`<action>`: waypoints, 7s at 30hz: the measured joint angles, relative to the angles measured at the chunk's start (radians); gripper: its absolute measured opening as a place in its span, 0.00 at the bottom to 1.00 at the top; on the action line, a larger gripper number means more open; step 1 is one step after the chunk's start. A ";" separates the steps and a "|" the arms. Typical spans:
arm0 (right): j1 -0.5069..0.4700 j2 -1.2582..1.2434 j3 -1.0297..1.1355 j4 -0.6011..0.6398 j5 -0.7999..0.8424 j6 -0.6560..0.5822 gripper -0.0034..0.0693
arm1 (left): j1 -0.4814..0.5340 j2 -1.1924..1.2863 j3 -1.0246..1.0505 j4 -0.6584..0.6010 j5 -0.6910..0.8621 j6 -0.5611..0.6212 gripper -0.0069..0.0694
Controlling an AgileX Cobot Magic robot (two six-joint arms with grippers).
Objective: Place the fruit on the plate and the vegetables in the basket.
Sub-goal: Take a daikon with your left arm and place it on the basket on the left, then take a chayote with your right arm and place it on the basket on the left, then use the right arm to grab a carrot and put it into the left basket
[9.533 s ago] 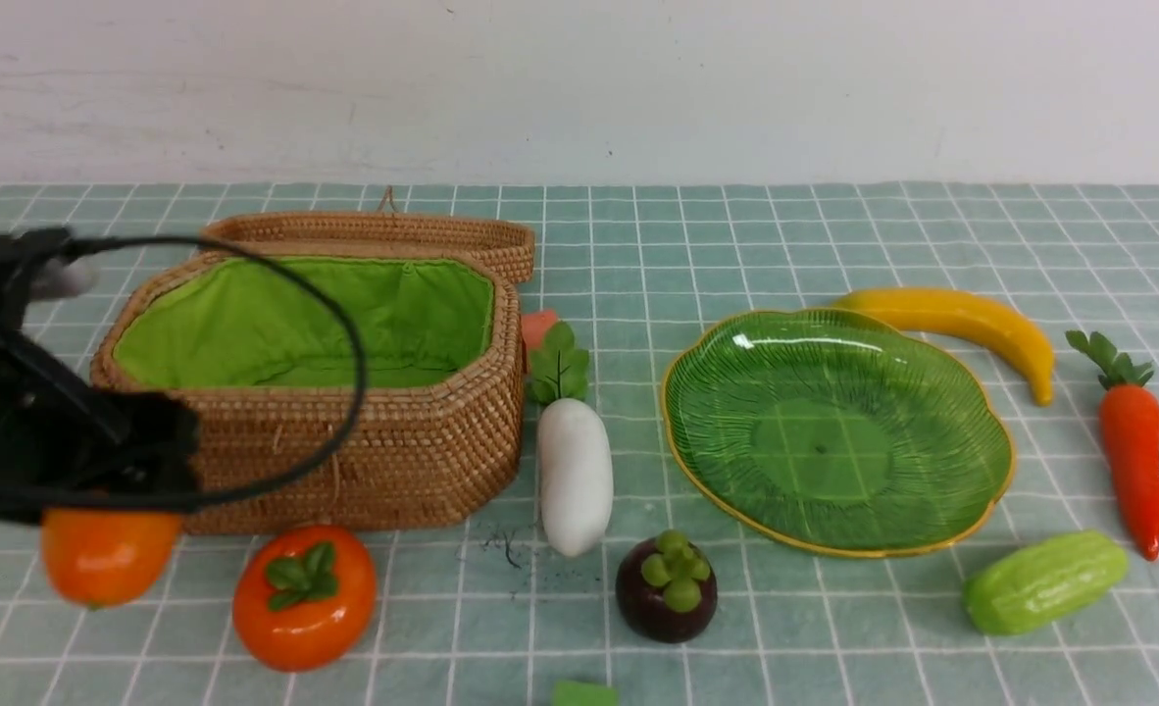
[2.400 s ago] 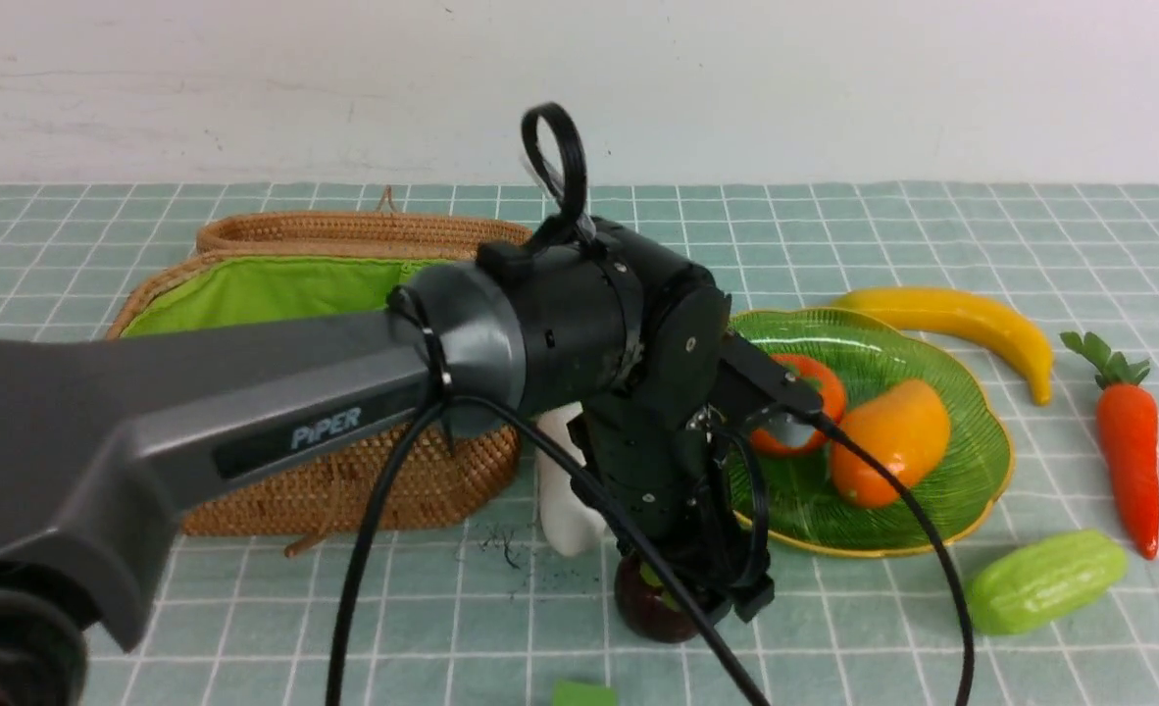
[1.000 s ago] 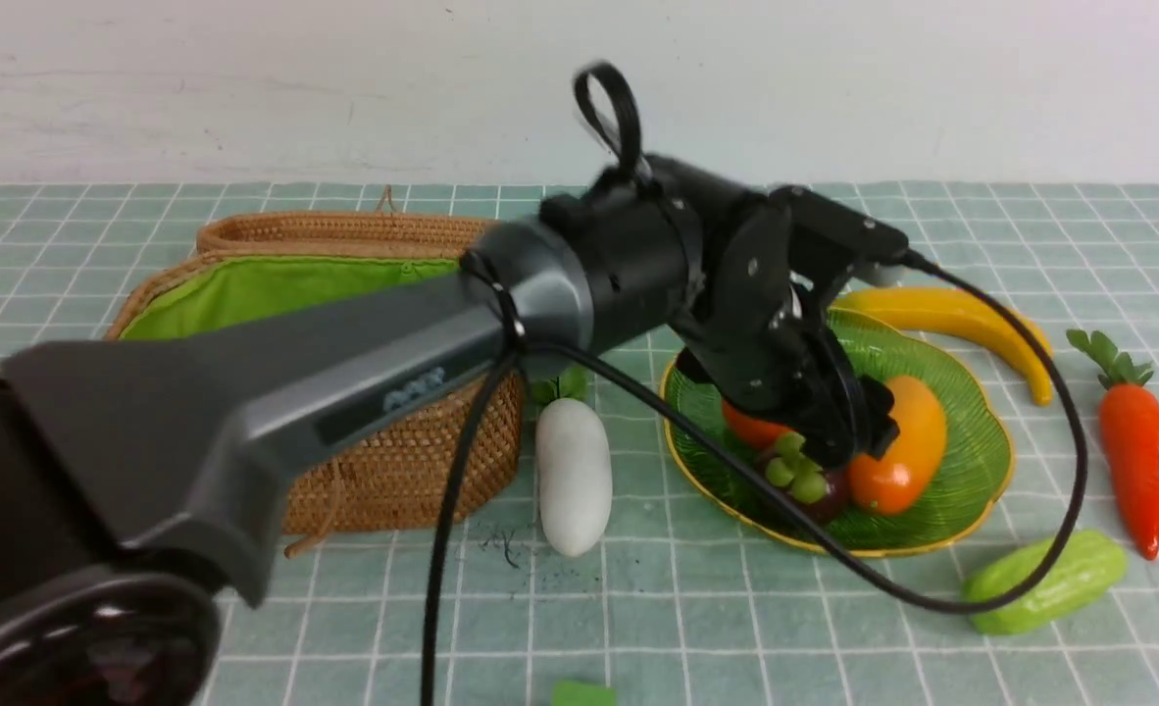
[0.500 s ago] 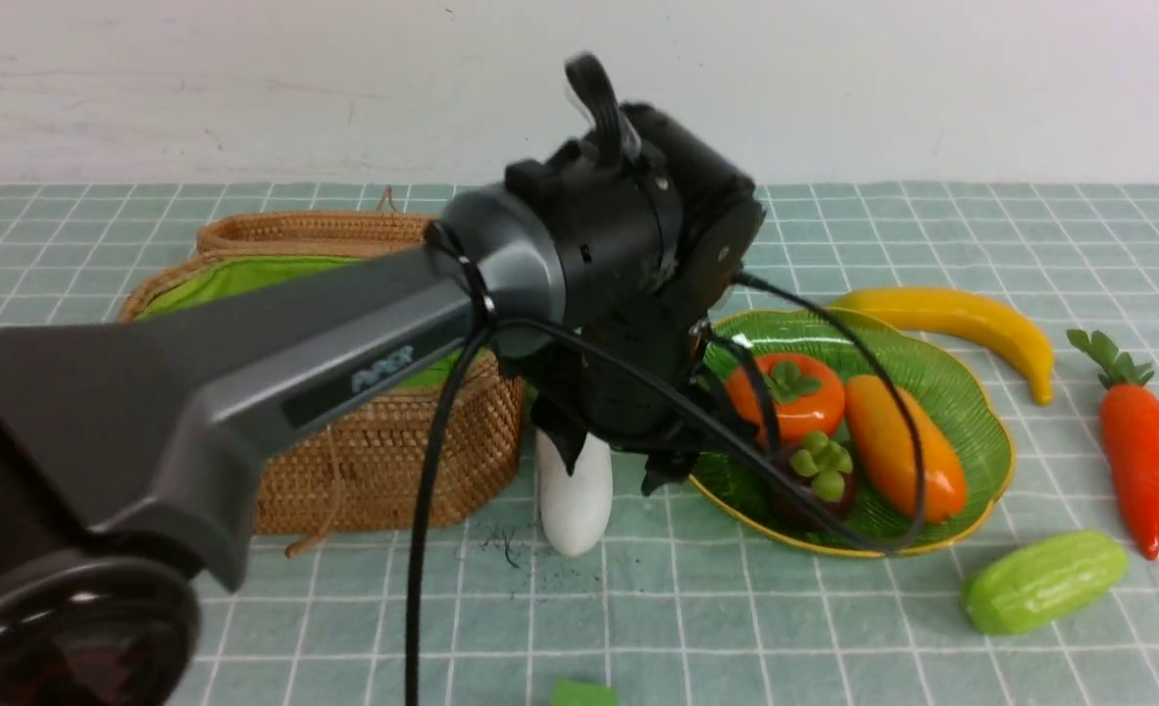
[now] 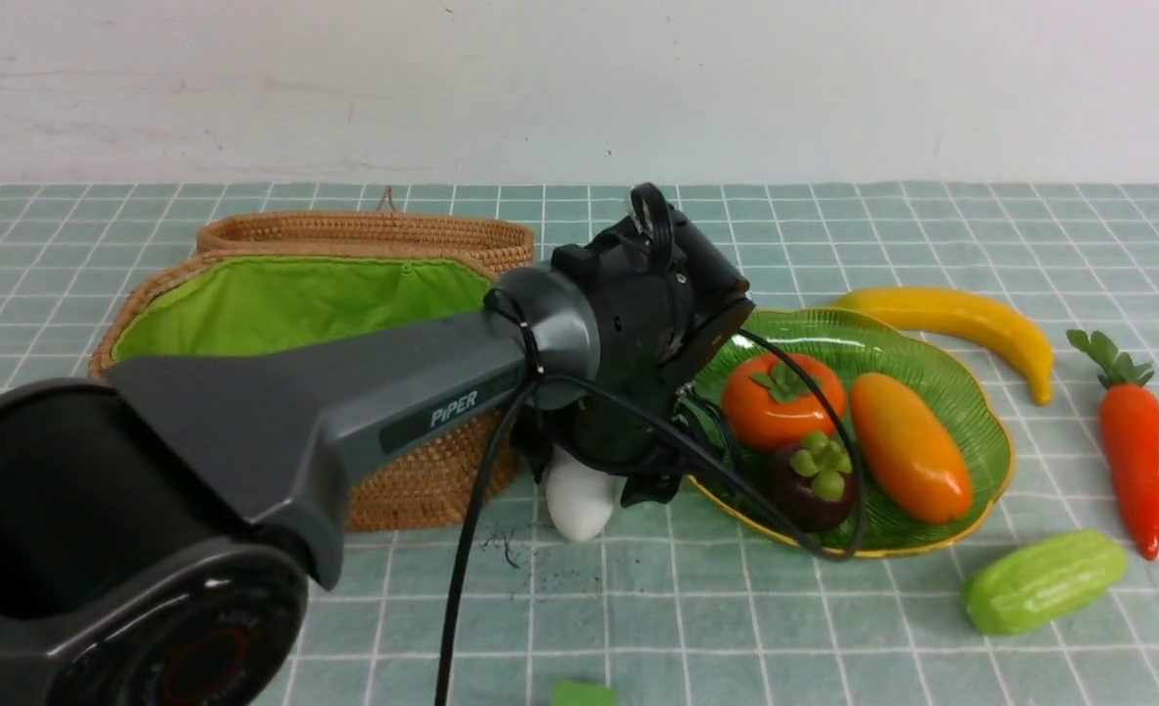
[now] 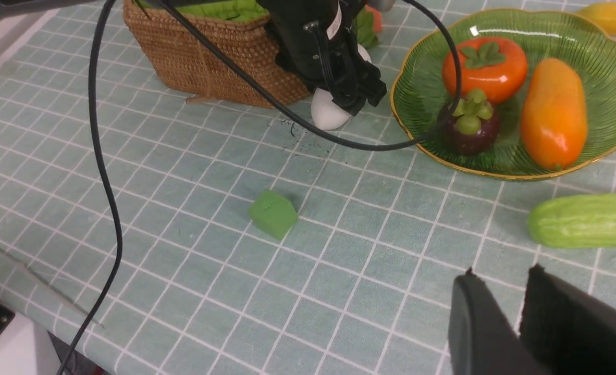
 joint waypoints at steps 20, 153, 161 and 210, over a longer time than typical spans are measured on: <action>0.000 0.000 0.000 0.006 0.001 -0.003 0.25 | -0.012 -0.031 -0.023 -0.072 0.014 -0.003 0.66; -0.247 1.239 -0.668 0.505 -0.292 -0.606 0.65 | -0.148 -1.717 1.250 0.020 -0.454 0.082 0.07; 0.007 1.649 -1.133 0.629 -0.380 -1.003 0.65 | -0.148 -1.717 1.250 0.187 -0.398 -0.137 0.07; -0.868 1.373 -0.341 0.152 -0.310 -0.294 0.75 | -0.149 -1.717 1.250 0.009 -0.622 0.030 0.07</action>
